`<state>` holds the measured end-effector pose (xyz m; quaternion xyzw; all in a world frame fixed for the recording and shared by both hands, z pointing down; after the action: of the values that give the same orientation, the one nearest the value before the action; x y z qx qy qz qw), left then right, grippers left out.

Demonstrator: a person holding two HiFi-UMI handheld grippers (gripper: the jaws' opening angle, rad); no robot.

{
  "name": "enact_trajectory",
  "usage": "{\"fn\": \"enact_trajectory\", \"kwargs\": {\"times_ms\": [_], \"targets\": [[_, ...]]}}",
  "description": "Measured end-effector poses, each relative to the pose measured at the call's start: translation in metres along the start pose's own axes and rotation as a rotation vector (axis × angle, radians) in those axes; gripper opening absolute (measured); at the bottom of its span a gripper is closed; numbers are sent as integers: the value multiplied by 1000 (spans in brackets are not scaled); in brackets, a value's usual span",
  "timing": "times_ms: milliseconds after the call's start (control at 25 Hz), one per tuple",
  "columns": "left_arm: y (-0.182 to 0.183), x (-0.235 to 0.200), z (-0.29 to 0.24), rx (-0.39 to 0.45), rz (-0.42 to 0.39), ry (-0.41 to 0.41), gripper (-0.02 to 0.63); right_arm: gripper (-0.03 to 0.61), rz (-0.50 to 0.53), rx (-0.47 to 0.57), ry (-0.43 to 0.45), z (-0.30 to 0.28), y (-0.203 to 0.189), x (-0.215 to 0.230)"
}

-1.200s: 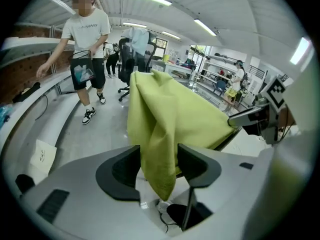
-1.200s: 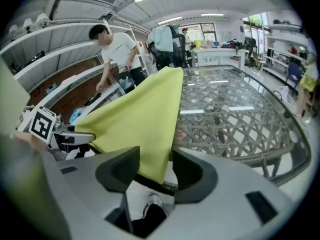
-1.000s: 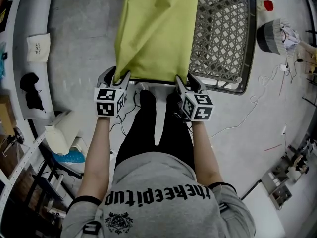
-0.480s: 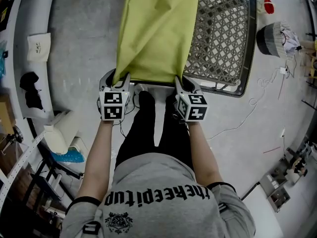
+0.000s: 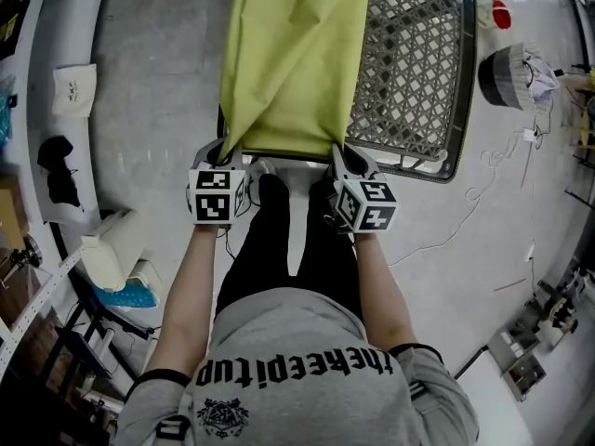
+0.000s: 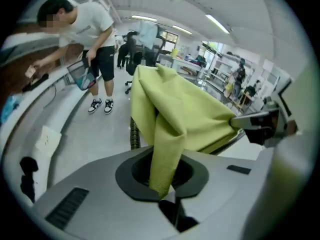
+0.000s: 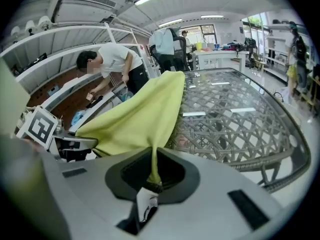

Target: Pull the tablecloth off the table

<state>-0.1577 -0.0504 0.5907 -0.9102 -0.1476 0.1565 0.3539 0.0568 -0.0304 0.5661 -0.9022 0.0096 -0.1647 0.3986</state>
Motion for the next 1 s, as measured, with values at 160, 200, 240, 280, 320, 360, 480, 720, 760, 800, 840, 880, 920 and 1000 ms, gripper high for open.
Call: {"fn": "enact_trajectory", "kwargs": {"times_ms": [160,200,240,280,320,360,480,720,760,800,840,880,920,1000], "targets": [[0,-2,4,-16,63,-46,23,31,-6,24,-5,6,5,0],[-1,1,5,-21,56,-59,23,30,-14,30,-10,9,6,2],[-1,4,6,-23,53,-70,23,30,-21,35,-14,11,6,4],[-3,6,8,-24,51,-80,23,30,-26,40,-18,14,6,5],[-4,9,9,-25,48,-87,22,29,-30,45,-20,17,6,6],[-7,11,11,-26,43,-93,23,29,-31,49,-22,19,5,6],[-14,20,17,-33,28,-108,23,29,-27,58,-20,29,3,7],[-25,43,43,-20,42,-108,23,29,-14,53,17,61,-9,8],[-28,44,49,-13,47,-105,23,29,-14,52,23,66,-13,6],[-30,46,55,-5,53,-101,23,29,-16,51,29,71,-17,3],[-33,47,61,5,61,-98,23,29,-16,51,35,76,-20,1],[-36,50,68,15,70,-95,23,29,-14,52,40,82,-23,-1],[-38,53,75,25,77,-94,23,29,-12,54,46,88,-26,-3],[-41,59,89,41,87,-94,23,29,-5,57,60,103,-30,-7]]}}
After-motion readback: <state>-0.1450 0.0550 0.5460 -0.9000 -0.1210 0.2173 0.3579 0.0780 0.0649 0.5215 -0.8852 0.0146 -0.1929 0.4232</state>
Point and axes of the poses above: the fingertips, and each gripper's own axes: z backward along the fingers, x to its right, y out of its top, the point moved 1 cm from there along z, backward along the fingers, and after that the axes turned 10 degrees about x, right-handed, at the moved point
